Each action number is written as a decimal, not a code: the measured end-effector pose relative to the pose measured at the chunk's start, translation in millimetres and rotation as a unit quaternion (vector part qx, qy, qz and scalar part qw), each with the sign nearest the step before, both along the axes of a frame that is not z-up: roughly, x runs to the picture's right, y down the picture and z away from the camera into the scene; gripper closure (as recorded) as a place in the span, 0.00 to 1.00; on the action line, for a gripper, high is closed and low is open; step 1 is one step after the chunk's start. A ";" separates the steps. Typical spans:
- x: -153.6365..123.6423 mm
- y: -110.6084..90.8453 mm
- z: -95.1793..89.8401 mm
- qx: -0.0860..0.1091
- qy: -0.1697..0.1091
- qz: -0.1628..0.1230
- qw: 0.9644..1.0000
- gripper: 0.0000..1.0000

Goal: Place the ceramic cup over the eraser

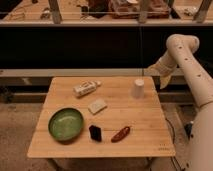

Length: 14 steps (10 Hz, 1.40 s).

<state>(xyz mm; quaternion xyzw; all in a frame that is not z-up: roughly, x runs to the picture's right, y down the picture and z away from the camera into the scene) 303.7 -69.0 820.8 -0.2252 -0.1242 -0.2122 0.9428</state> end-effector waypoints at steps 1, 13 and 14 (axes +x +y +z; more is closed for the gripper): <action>-2.9 -5.2 7.4 -0.001 -0.003 -0.005 1.000 0.25; -57.9 0.4 75.1 -0.020 -0.027 -0.028 0.999 0.25; -56.2 -1.0 74.7 -0.018 -0.026 -0.026 0.999 0.25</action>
